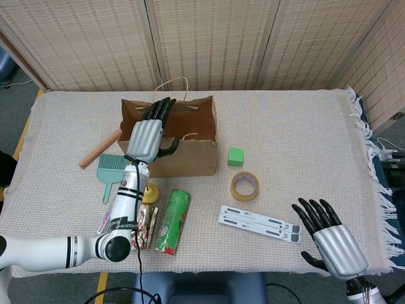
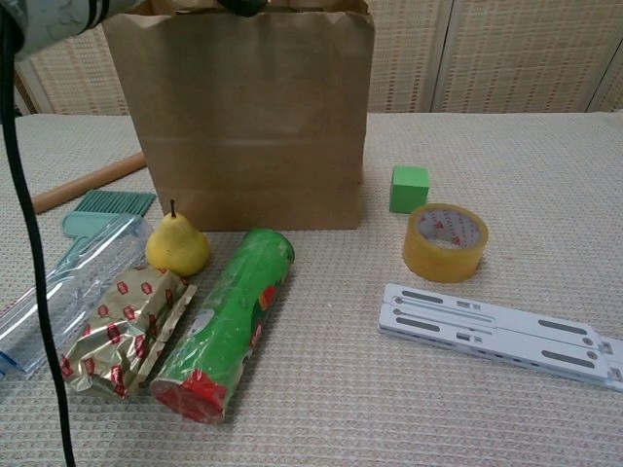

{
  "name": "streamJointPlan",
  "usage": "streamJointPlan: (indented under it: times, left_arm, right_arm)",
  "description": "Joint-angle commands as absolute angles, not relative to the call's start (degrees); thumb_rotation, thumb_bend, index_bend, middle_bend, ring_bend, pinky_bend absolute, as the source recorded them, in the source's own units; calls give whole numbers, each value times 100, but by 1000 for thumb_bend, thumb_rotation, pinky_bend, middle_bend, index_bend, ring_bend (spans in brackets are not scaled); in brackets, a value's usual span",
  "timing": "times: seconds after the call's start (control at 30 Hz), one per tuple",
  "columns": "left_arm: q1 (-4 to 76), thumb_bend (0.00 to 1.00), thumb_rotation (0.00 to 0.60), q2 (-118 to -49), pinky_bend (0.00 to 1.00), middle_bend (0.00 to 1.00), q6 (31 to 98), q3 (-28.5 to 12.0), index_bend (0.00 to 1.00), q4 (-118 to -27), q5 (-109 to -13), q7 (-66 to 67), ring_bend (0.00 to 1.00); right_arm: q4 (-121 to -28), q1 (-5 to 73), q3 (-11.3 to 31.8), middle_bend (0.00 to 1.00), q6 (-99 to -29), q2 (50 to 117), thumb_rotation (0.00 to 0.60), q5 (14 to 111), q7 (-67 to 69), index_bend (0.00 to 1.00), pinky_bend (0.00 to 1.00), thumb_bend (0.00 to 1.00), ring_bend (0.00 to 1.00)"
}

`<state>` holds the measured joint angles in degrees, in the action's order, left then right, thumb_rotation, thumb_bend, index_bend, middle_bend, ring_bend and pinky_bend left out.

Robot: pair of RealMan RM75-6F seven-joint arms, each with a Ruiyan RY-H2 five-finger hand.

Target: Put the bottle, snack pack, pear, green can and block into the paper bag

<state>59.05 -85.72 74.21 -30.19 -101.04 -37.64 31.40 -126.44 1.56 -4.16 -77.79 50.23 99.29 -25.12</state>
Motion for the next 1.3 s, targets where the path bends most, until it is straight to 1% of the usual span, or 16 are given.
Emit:
streamJointPlan:
  times: [0.03,0.17,0.27,0.37,0.47,0.57,0.63,0.73,0.8,0.9,1.03,1.13,1.2,1.3]
  left_arm:
    - [5624,420,600,-8299,167,0,7604,-3087,20,-10404,-4001,2811,0]
    - [5112,458,600,-7718,181,8,7761,-3097,55,-10881,-4257,2431,0]
    - [4577,475,600,-7205,188,29,7920,-3062,88,-11357,-4426,2037,7]
    - [3964,478,600,-6689,201,48,8058,-2906,112,-11821,-4687,1590,31]
    - [3342,479,600,-6265,226,71,8163,-2507,114,-12117,-5119,1218,71]
    - [2773,479,600,-5986,229,79,8123,-1944,115,-12220,-5684,775,74]
    - [2444,480,600,-5865,229,85,8009,-1474,116,-12121,-6184,500,74]
    - [2135,480,600,-5806,227,85,7763,-803,116,-11646,-7131,157,72]
    - [2069,480,600,-5810,224,84,7569,-409,116,-11113,-7895,-26,67]
    - [2169,479,600,-5886,219,82,7355,-50,117,-10312,-8879,-101,55]
    - [2536,464,600,-6018,212,71,7225,201,104,-9187,-10163,97,43]
    - [2843,442,600,-6144,204,45,7228,333,60,-8461,-10975,267,32]
    - [3053,435,600,-6238,182,14,7217,425,27,-8041,-11440,385,11]
    - [3393,414,600,-6388,132,0,7157,563,0,-7501,-12095,650,0]
  right_arm:
    - [-12637,161,-420,0,-7772,5014,600,9920,-2502,0,0,67,0]
    - [-12635,150,-454,0,-7792,4998,600,10005,-2474,0,0,68,0]
    - [-12632,134,-483,0,-7813,5000,600,10083,-2473,0,0,67,0]
    - [-12624,119,-511,0,-7811,5022,600,10127,-2497,0,0,67,0]
    - [-12619,97,-547,0,-7813,5048,600,10193,-2540,0,0,67,0]
    - [-12614,75,-579,0,-7816,5073,600,10248,-2578,0,0,67,0]
    - [-12606,65,-591,0,-7810,5091,600,10257,-2609,0,0,67,0]
    - [-12604,53,-606,0,-7803,5112,600,10269,-2638,0,0,67,0]
    - [-12602,45,-607,0,-7810,5130,600,10279,-2661,0,0,67,0]
    - [-12601,38,-612,0,-7803,5156,600,10284,-2697,0,0,68,0]
    - [-12604,37,-616,0,-7784,5177,600,10279,-2733,0,0,67,0]
    - [-12610,43,-608,0,-7778,5177,600,10261,-2726,0,0,68,0]
    - [-12611,52,-596,0,-7776,5172,600,10238,-2710,0,0,68,0]
    - [-12603,70,-577,0,-7756,5165,600,10179,-2690,0,0,67,0]
